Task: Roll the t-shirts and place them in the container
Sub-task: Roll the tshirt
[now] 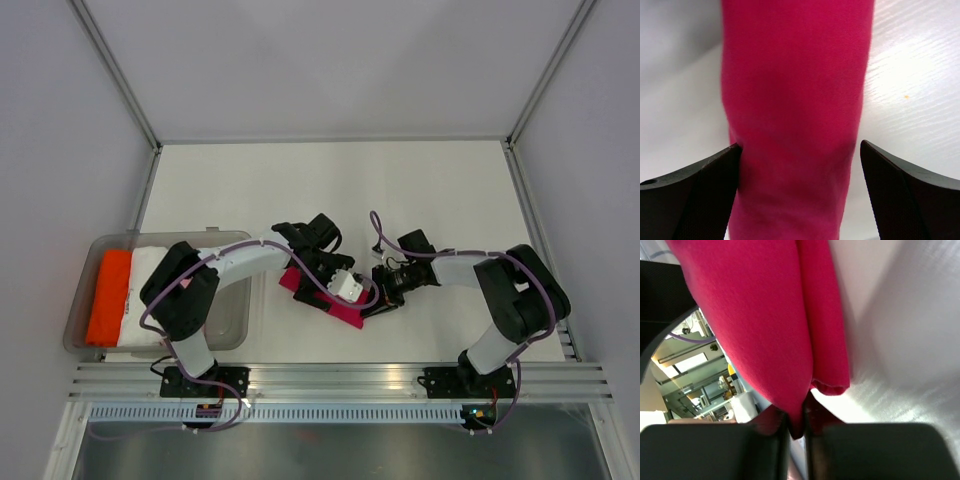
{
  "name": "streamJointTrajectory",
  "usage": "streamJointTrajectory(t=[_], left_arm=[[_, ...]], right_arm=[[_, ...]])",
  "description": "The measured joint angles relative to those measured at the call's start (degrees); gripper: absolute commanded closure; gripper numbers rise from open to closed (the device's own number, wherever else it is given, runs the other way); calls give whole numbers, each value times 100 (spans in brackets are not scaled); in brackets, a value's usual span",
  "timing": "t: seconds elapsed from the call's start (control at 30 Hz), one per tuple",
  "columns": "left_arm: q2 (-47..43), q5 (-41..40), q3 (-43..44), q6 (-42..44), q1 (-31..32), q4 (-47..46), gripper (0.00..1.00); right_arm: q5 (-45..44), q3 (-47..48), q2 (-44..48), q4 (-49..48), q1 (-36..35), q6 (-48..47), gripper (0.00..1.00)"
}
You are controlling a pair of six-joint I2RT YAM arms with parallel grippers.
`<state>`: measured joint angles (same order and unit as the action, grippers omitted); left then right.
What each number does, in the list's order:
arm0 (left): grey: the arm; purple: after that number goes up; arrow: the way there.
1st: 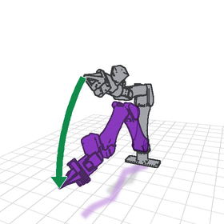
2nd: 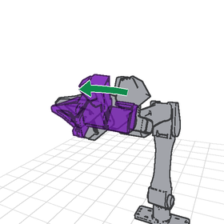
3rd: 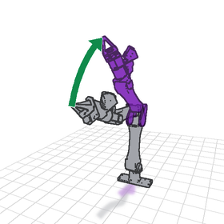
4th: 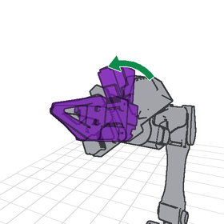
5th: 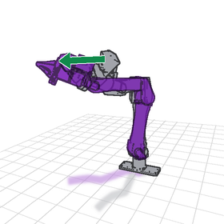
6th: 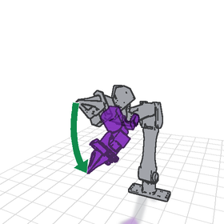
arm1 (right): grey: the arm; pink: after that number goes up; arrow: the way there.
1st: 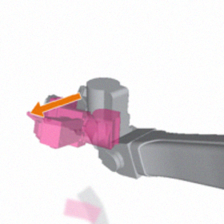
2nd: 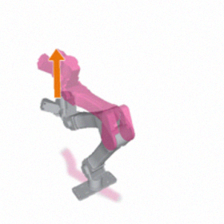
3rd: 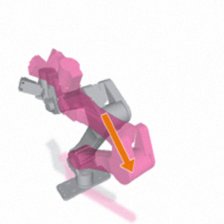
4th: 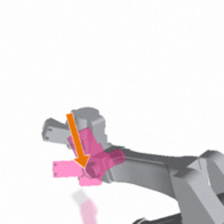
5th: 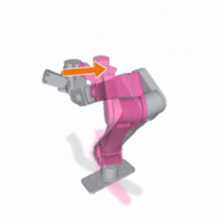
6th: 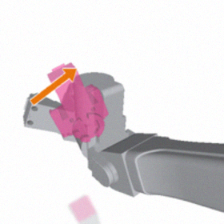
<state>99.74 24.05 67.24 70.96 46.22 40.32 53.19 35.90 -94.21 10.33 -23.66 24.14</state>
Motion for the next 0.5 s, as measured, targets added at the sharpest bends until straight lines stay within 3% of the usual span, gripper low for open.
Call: streamJointTrajectory(t=[0.03, 0.17, 0.23, 0.33, 0.37, 0.5], left_arm=[[0, -2, -66, 0, 0, 4, 0], [79, -2, -166, -42, 0, 35, 0], [133, 0, -166, -129, 0, 33, 0], [181, 4, -164, -234, -2, 28, 0], [190, 7, -164, -262, -9, 31, 0], [190, 31, -162, -431, -37, 31, 0]], right_arm=[[-11, 20, 9, 48, 11, -15, 69], [-181, 57, 415, 442, 170, -57, 55], [-282, 81, 844, 691, 304, -79, 41], [-529, 90, 1475, 903, 446, 15, 35], [-614, 57, 1674, 911, 466, 122, 20], [-1099, -450, 2505, 638, 466, 890, 20]])
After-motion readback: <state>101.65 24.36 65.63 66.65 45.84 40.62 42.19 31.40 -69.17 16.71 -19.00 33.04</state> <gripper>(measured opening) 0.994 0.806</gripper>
